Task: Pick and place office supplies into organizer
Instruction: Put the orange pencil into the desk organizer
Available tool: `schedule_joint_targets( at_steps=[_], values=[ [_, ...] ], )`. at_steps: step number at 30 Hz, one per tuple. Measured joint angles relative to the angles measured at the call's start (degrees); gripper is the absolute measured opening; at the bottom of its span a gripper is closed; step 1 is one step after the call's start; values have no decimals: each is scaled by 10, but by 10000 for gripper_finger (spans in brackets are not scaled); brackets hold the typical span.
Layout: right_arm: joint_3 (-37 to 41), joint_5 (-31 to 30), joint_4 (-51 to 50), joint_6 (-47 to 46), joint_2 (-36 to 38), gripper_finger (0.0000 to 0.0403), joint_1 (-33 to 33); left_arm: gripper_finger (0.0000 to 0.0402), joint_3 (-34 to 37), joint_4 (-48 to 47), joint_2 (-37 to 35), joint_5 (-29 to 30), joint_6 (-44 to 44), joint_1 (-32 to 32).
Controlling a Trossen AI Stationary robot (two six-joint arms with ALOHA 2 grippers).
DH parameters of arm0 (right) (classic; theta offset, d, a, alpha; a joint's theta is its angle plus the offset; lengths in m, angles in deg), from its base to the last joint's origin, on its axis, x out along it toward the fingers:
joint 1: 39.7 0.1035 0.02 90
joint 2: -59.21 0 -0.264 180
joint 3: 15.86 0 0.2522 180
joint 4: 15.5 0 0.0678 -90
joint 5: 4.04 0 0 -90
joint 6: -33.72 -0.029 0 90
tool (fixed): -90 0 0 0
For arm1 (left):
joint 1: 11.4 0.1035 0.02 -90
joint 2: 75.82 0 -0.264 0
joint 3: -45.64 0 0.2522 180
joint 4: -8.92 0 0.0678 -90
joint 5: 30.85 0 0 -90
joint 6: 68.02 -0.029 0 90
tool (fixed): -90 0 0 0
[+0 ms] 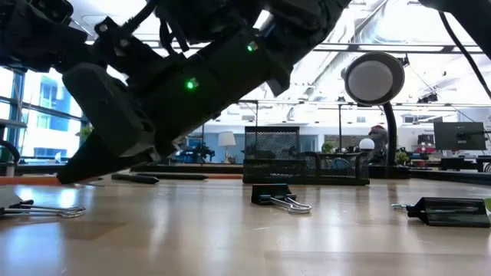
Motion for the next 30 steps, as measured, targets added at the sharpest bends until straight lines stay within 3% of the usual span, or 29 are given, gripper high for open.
schedule_joint_targets(
  at_steps=[10, 16, 20, 26, 30],
  values=[
    [0, 0, -21, -22, 3, 12, 2, 129, 0, 0, 0, -10, 0, 0],
    [10, -35, -36, -16, 37, 13, 7, 129, 0, 0, 0, -16, 0, 0],
    [111, -36, 61, -32, 82, 11, 7, 129, 0, 0, 0, -16, 0, 0],
    [319, -61, 299, -75, 158, 12, 7, 129, 0, 8, 0, -16, 0, 0],
    [392, -89, 338, -94, 199, 12, 15, 129, 0, 17, 0, -14, 0, 0]
  ],
)
